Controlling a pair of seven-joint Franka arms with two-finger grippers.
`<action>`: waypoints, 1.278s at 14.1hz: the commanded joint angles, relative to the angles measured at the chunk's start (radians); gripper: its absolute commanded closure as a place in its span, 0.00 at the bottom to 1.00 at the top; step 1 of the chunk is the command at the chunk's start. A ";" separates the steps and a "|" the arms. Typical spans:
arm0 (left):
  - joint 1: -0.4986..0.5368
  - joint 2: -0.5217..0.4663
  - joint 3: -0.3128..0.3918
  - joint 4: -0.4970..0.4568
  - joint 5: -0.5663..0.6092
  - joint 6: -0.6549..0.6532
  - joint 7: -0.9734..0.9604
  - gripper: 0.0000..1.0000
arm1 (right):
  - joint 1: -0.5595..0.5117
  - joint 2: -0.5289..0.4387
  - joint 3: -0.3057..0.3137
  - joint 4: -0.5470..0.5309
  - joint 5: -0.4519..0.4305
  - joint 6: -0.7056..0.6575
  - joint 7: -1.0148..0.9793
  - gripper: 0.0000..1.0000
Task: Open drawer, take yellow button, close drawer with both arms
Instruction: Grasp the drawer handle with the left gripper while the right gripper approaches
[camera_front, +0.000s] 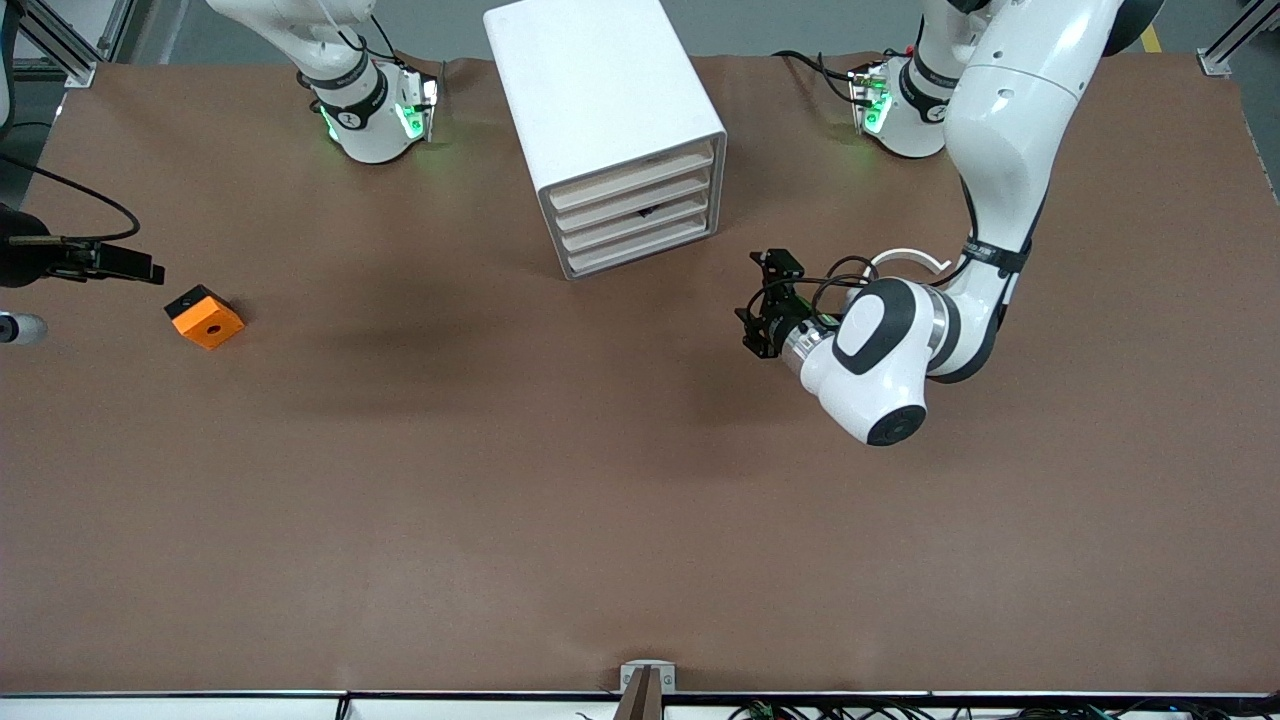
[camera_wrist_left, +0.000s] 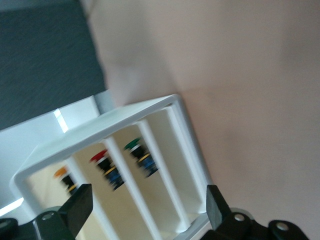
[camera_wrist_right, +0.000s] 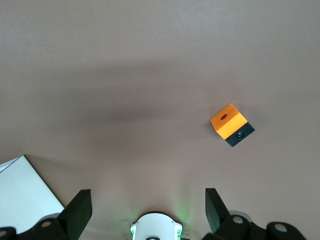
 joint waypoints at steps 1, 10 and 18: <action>0.004 0.032 -0.002 0.029 -0.103 -0.103 -0.107 0.00 | -0.022 0.010 0.010 0.026 0.026 -0.010 0.006 0.00; -0.011 0.067 -0.013 0.030 -0.244 -0.195 -0.309 0.25 | -0.028 0.008 0.012 0.017 0.060 0.009 0.173 0.00; -0.099 0.089 -0.017 0.024 -0.255 -0.201 -0.338 0.32 | 0.190 0.002 0.018 0.017 0.068 0.050 0.618 0.00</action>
